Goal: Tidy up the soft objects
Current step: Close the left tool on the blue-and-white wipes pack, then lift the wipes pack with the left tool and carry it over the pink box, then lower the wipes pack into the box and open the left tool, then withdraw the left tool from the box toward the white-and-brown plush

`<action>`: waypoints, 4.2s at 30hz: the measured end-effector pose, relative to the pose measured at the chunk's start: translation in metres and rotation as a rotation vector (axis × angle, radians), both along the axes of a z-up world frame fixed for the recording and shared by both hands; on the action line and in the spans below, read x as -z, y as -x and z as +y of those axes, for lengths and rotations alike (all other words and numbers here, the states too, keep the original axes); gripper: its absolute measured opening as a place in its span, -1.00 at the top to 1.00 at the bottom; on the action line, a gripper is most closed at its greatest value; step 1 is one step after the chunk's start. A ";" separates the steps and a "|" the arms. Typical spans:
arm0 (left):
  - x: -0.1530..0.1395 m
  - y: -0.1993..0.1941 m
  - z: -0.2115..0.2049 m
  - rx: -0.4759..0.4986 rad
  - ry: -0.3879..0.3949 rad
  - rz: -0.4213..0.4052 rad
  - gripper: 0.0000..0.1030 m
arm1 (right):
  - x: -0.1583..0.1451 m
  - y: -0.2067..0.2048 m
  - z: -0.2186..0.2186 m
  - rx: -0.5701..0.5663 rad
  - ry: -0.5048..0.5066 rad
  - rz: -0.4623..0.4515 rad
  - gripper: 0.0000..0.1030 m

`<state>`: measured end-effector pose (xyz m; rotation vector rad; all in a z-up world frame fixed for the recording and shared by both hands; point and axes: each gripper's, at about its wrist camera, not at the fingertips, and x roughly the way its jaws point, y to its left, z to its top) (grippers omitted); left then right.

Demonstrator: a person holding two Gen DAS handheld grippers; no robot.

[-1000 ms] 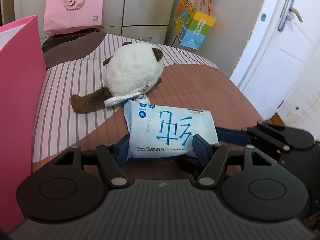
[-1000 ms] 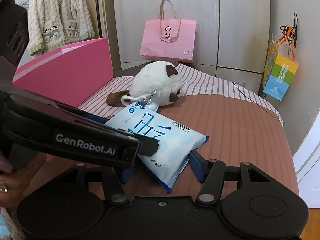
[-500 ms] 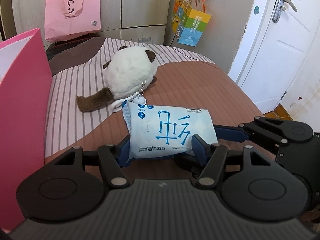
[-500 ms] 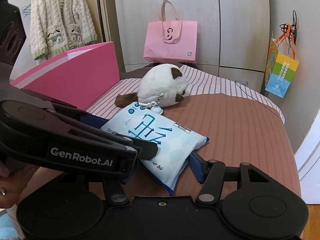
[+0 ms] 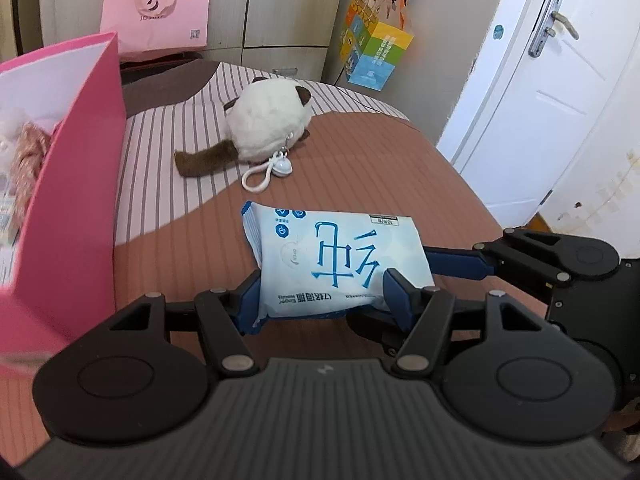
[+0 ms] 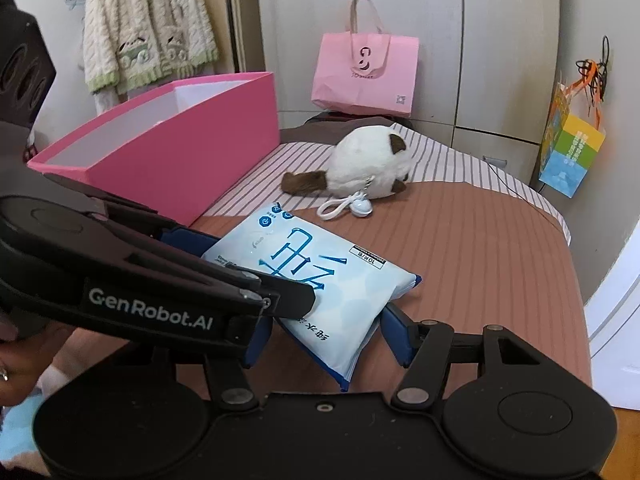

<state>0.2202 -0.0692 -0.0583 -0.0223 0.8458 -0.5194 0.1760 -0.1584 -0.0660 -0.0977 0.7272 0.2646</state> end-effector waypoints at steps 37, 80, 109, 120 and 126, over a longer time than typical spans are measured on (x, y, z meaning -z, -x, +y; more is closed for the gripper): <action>-0.059 0.142 0.149 -0.255 0.089 0.032 -0.20 | -0.060 0.114 0.134 -0.350 0.101 -0.070 -0.30; -0.060 -0.094 0.232 -0.424 0.060 0.021 -0.22 | -0.065 -0.140 0.209 -0.379 0.026 -0.055 -0.35; -0.123 0.002 0.212 -0.301 0.023 -0.157 -0.27 | -0.122 -0.071 0.128 -0.400 0.015 -0.063 -0.44; -0.136 0.071 0.182 -0.160 -0.038 -0.175 -0.29 | -0.150 0.011 0.092 -0.438 0.026 -0.136 -0.46; -0.124 0.103 0.159 -0.093 -0.083 -0.156 -0.29 | -0.141 0.051 0.062 -0.405 0.029 -0.158 -0.47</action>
